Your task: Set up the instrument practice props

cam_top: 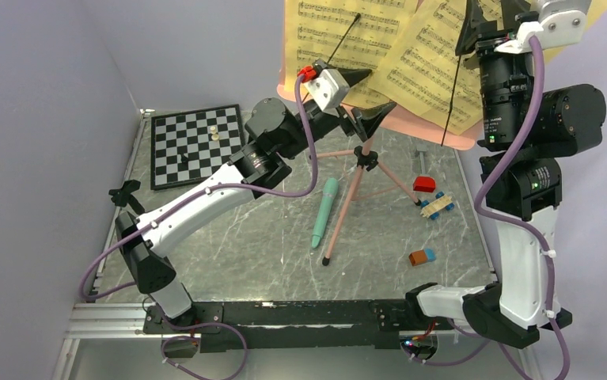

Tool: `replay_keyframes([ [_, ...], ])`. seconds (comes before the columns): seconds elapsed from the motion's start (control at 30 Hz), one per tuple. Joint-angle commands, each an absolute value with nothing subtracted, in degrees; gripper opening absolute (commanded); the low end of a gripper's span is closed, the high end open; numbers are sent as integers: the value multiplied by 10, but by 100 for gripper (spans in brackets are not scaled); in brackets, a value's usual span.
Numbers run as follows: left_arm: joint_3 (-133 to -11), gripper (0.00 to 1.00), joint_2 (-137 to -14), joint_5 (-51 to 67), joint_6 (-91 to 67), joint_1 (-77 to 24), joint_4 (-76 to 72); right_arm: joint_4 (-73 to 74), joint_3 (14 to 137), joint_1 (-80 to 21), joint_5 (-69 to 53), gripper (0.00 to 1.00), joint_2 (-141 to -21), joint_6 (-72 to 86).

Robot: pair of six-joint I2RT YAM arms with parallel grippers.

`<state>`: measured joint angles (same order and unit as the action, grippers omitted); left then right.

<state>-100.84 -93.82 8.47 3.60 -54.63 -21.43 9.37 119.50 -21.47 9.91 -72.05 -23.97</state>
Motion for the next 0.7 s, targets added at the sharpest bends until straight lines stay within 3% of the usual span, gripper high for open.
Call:
replay_keyframes([
  [0.0,-1054,83,-950,61,42,-540,-222,74,1192,-217,88,48,-708,-242],
  [0.67,-1070,82,-975,81,20,-526,-209,71,1174,-217,78,48,-694,-235],
])
